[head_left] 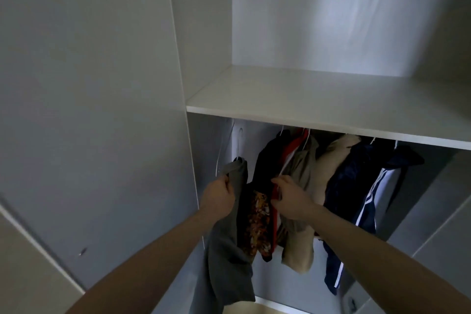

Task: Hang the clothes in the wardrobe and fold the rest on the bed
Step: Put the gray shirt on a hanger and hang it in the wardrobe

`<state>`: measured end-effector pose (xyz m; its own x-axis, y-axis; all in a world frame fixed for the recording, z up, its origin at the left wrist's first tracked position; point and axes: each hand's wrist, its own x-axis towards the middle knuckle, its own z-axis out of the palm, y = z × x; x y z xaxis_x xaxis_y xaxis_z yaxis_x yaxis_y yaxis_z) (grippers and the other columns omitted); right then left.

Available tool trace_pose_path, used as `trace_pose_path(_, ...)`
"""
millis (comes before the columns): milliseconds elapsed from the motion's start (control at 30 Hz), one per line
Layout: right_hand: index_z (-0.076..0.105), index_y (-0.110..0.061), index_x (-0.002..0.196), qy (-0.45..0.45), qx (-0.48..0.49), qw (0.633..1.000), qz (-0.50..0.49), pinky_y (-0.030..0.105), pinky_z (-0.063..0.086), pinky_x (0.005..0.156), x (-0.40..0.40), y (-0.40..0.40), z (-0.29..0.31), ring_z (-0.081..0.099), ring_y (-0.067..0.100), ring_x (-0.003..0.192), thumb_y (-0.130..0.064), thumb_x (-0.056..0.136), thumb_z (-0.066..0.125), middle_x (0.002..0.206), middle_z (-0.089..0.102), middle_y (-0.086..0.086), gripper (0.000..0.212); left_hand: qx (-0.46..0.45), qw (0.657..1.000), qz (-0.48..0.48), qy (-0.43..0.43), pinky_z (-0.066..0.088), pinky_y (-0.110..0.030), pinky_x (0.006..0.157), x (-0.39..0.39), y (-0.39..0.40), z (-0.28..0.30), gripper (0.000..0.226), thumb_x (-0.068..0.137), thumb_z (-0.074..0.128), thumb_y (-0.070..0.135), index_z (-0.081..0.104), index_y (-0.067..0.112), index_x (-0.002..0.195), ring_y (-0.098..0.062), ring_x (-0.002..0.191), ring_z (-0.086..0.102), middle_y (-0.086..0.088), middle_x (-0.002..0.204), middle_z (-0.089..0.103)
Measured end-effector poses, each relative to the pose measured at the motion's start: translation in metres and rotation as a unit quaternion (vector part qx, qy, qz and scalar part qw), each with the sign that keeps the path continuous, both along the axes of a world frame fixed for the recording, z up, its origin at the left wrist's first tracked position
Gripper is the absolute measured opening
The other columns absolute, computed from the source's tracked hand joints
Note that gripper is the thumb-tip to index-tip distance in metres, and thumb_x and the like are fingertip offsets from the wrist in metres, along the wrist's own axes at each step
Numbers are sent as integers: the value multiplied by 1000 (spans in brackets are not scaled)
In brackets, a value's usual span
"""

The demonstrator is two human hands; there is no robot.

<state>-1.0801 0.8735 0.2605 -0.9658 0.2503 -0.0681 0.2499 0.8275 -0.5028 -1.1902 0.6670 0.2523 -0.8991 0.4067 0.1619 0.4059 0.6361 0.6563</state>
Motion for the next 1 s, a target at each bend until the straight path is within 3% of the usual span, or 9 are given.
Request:
trace_pose_path(200,21,-16,164,-93,123,985,75,39,36,119,-60,23,-11,37,34,146,-23,97,59,171,13,7,78,9,999,10,34,46,-33,64,-21,22,-7,20,104,45,20,62,10,96,-29,74,64,-11,83,67)
trace_pose_path(367,15,-23,166,-144,210,960,117,46,38,118,-99,19,-21,37,37,143,-32,99,57,172,10,4,79,22,997,-25,69,49,-35,67,-38,27,-9,19,102,49,19,65,11,99,-30,79,66,-12,88,70)
trace_pose_path(467,24,-20,164,-170,235,949,123,44,44,113,-112,25,-27,41,35,139,-28,99,60,167,24,7,75,38,996,-40,76,54,-41,71,-51,34,-7,20,102,48,19,66,11,100,-26,76,65,-10,87,71)
trace_pose_path(600,62,-6,133,-180,195,959,105,33,54,99,-116,37,-33,61,27,118,-13,100,59,133,63,13,34,55,994,-51,79,55,-42,72,-69,47,-11,19,103,47,20,65,13,101,-24,77,65,-8,88,70)
trace_pose_path(667,71,-4,107,-168,167,968,81,29,56,90,-114,46,-36,66,29,112,-4,98,58,108,68,9,16,73,993,-62,73,56,-41,73,-76,57,-13,19,103,47,20,65,14,102,-23,77,66,-7,89,71)
trace_pose_path(733,69,-6,85,-149,146,976,63,27,56,80,-111,56,-35,68,32,106,1,94,58,89,64,5,16,89,991,-73,66,56,-41,74,-82,70,-16,19,104,47,20,65,13,102,-22,78,66,-7,88,70)
trace_pose_path(800,75,-5,101,-135,134,981,47,29,57,89,-105,64,-34,68,28,109,0,94,62,104,70,7,15,94,991,-70,64,56,-44,74,-87,84,-19,20,105,46,19,64,10,102,-25,78,66,-9,87,68)
trace_pose_path(867,71,-5,125,-126,122,984,36,28,54,97,-100,70,-33,65,24,115,-2,95,63,125,69,9,31,98,991,-63,66,55,-45,73,-93,98,-21,20,105,47,17,63,7,103,-27,78,64,-12,87,67)
trace_pose_path(1000,71,-7,128,-105,101,989,26,27,54,97,-95,78,-36,64,22,117,3,92,61,129,68,9,39,120,989,-60,56,51,-39,67,-106,127,-22,20,105,46,17,62,5,100,-28,75,61,-12,84,63)
